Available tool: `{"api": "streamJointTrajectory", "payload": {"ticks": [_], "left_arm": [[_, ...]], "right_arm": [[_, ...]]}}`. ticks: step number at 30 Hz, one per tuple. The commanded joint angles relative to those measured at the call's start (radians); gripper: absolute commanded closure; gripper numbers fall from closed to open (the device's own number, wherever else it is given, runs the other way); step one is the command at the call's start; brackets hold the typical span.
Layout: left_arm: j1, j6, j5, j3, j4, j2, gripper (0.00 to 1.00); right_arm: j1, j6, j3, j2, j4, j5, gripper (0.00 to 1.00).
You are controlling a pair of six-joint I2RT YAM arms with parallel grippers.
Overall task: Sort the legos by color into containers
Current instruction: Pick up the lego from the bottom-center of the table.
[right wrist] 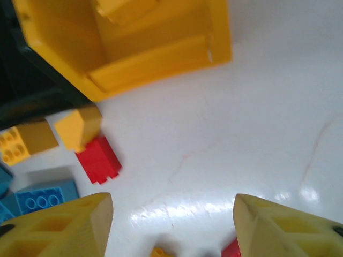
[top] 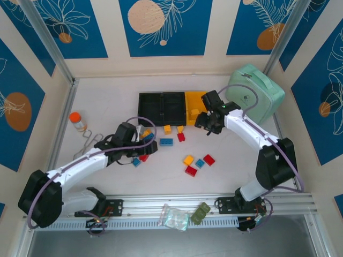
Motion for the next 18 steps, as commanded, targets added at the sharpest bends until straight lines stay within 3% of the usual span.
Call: {"api": "streamJointTrajectory", "payload": {"ticks": [1,11,18], "left_arm": [[-0.047,0.042,0.037,0.051,0.030,0.031,0.27],[-0.166,0.153,0.026,0.141,0.011,0.157,0.26],[-0.193,0.182,0.011,0.166,0.002,0.200,0.26]], "right_arm": [[0.006,0.039,-0.084,-0.085,-0.026,0.002,0.32],[0.026,0.226,-0.344,-0.212,0.000,-0.042,0.27],[0.057,0.320,-0.416,-0.171,0.076,-0.064,0.27]]}}
